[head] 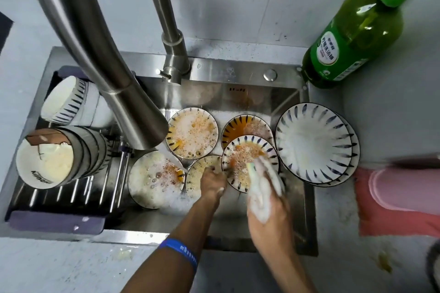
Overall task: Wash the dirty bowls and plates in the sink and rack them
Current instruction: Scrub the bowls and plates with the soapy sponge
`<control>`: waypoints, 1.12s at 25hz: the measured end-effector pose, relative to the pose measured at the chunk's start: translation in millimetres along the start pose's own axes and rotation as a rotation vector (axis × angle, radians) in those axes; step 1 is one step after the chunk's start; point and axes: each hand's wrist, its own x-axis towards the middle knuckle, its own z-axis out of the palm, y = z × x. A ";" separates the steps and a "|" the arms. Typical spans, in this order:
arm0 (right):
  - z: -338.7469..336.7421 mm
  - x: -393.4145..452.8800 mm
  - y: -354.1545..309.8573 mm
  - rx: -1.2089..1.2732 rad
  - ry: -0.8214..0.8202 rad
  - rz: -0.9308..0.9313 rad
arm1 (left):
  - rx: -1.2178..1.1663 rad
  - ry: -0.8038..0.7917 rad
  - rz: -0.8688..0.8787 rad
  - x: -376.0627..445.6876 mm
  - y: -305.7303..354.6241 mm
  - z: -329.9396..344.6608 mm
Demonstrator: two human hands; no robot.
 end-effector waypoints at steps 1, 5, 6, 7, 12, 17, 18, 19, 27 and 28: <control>7.9 -5.7 6.5 0.013 -0.032 -0.001 | -0.054 -0.058 -0.022 15.3 -6.2 4.5; 16.6 -24.6 39.5 0.000 -0.122 0.065 | -0.131 -0.116 -0.043 47.1 -6.6 20.0; 15.1 -27.0 42.5 0.005 -0.138 0.095 | -0.131 -0.120 -0.054 35.9 2.0 16.5; 12.2 -27.7 40.7 0.028 -0.163 0.125 | -0.145 -0.114 -0.068 25.5 6.6 11.8; -0.1 -17.5 10.0 0.129 -0.180 0.237 | -0.149 0.008 0.062 -29.6 6.3 -26.2; 36.9 35.9 -34.0 0.078 -0.340 -0.010 | -0.141 0.104 0.081 -77.5 16.6 -52.0; 34.9 42.1 -32.6 0.066 -0.372 -0.031 | -0.204 0.129 0.068 -83.9 22.8 -58.4; 30.8 41.9 -29.5 -0.011 -0.396 -0.058 | -0.246 0.165 0.048 -87.6 26.2 -66.1; 13.0 25.5 -33.6 -0.140 -0.505 -0.137 | -0.422 0.168 -0.002 -125.1 30.2 -75.9; 11.2 18.1 -35.7 -0.151 -0.508 -0.141 | -0.421 0.198 0.014 -123.5 30.1 -82.2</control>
